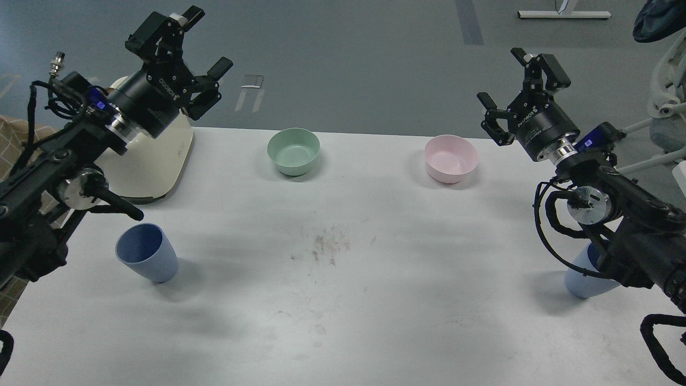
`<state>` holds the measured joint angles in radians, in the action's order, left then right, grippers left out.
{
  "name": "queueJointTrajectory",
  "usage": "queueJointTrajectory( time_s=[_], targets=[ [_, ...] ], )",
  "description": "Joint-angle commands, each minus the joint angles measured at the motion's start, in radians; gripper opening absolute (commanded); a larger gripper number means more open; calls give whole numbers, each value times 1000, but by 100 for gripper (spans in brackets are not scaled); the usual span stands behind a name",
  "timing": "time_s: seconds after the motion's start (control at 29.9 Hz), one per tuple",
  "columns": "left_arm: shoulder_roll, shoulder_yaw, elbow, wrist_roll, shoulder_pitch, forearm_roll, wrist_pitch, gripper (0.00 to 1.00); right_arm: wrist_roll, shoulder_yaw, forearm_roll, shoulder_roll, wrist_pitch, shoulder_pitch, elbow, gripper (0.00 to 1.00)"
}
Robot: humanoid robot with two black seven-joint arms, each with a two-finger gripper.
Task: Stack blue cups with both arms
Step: 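Swing the left arm outward, uncovering the blue cup beneath it, then lower the left gripper beside the blue cup and grasp its rim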
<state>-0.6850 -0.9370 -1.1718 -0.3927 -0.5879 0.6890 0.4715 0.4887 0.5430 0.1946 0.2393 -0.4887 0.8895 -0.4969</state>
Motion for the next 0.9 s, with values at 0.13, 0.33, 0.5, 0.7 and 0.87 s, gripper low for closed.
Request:
queueJointTrajectory(
  time_s=[0.13,0.33,0.5,0.7,0.87],
  targets=[
    [-256,1,-179,-18,10,159,17,98,0,-1,2,-2,0,-1,-3,100],
    [-446,7,-286,-78,14,317,17,98,0,-3,3,5,0,0,-3,100],
    [-634,43,-361,-96,28,498,17,98,0,-1,5,18,0,-1,-11,100],
    [-758,133,-394,-96,28,595,17,98,0,-3,5,34,0,-1,-15,100],
    [-823,217,-402,-96,28,703,1,98,0,-3,16,46,0,-6,-28,100]
  ],
)
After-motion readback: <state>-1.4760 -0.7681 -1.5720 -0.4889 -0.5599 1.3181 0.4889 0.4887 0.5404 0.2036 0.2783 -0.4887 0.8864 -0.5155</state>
